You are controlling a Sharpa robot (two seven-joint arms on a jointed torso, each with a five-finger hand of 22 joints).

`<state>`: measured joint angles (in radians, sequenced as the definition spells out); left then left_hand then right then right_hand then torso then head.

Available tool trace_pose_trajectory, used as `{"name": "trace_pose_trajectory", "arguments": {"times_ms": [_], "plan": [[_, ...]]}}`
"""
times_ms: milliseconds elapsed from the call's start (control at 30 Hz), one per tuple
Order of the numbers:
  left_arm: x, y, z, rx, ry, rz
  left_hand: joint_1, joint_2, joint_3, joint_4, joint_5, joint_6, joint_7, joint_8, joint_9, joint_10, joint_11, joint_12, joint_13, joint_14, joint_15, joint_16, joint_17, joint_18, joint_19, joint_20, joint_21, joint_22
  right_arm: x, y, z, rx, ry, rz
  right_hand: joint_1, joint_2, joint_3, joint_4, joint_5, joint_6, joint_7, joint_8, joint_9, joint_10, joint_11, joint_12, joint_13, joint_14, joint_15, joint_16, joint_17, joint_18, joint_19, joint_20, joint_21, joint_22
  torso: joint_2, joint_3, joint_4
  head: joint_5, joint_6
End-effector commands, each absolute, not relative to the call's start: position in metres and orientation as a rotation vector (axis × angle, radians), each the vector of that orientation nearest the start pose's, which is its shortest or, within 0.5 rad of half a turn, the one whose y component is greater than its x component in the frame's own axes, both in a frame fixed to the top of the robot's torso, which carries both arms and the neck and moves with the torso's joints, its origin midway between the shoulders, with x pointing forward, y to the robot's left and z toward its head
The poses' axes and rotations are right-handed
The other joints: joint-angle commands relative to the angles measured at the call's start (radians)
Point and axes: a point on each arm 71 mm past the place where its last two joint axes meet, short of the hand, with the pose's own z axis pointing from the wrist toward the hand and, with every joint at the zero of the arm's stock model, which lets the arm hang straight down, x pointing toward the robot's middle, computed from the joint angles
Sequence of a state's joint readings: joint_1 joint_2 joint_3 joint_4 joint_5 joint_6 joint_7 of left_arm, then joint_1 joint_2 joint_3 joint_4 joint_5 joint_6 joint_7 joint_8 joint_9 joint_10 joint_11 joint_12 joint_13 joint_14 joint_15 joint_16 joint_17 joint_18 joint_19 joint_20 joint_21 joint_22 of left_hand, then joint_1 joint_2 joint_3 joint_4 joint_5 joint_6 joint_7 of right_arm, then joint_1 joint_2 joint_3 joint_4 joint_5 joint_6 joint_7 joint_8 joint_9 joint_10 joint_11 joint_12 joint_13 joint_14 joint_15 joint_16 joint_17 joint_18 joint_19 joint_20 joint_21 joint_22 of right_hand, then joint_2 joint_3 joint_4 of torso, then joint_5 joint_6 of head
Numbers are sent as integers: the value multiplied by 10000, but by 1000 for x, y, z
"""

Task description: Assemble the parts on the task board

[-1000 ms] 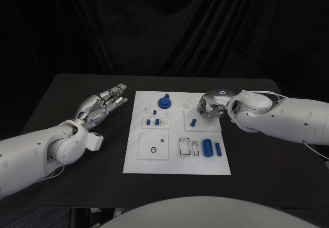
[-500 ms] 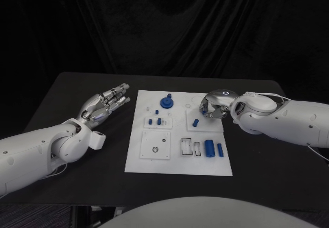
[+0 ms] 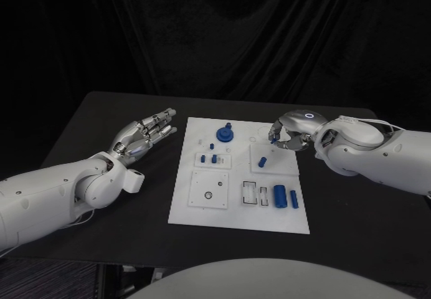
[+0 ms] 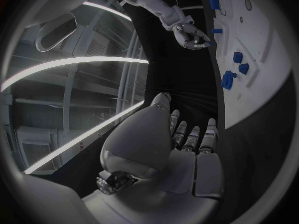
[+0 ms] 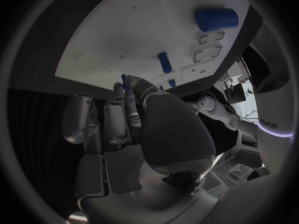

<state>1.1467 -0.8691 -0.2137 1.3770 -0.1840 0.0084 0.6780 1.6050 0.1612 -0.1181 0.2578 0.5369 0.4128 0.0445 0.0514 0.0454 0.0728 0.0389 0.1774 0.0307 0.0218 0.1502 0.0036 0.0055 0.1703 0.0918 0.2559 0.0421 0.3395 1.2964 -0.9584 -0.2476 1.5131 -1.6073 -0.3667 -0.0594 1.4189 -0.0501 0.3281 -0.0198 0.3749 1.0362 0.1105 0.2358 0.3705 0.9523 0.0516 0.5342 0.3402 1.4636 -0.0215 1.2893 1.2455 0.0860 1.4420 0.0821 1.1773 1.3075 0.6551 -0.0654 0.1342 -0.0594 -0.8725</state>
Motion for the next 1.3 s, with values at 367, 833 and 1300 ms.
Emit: {"name": "trace_pose_trajectory", "arguments": {"times_ms": [367, 833, 1300], "plan": [[464, 246, -242, -7641, 14007, -18062, 78, 23, 14, -29, -45, 44, 54, -20, 7, 13, -1, 88, 14, 28, 53, 50, 23, 80, 58, 53, 83, 81, 438, -203, -177, -4411, 16622, 5454, 28, 41, 25, -35, -66, -100, 102, -4, 1024, 21, 59, -195, -100, 135, 5, -100, -68, -56, -58, -5, -143, 1563, -1, -27, 12, 298, -1], [463, 245, -244, -7631, 13957, -18120, 69, 24, 21, -15, 10, 64, 80, -16, 8, 43, 19, 137, 18, 28, 0, 48, 21, 87, 96, 10, 96, 74, 412, -128, -212, -6440, 16871, 6658, 59, 13, 67, -86, 1, -208, 137, -66, 1055, 28, 90, -269, -145, 138, 30, -80, -44, -57, -61, 17, -138, 1565, 26, -14, 26, 632, -1], [461, 245, -248, -7723, 14019, -18109, 43, 22, 10, 13, 5, 64, 72, -16, 7, 46, 25, 141, 17, 18, -29, 44, 18, 88, 92, -11, 92, 47, 412, -110, -234, -6753, 16945, 6808, 91, -56, 124, -165, 46, -371, 189, -186, 1064, 62, 131, -354, -195, 117, 62, -118, -86, -50, -81, 45, -173, 1557, -13, -10, 20, 743, -1]]}}
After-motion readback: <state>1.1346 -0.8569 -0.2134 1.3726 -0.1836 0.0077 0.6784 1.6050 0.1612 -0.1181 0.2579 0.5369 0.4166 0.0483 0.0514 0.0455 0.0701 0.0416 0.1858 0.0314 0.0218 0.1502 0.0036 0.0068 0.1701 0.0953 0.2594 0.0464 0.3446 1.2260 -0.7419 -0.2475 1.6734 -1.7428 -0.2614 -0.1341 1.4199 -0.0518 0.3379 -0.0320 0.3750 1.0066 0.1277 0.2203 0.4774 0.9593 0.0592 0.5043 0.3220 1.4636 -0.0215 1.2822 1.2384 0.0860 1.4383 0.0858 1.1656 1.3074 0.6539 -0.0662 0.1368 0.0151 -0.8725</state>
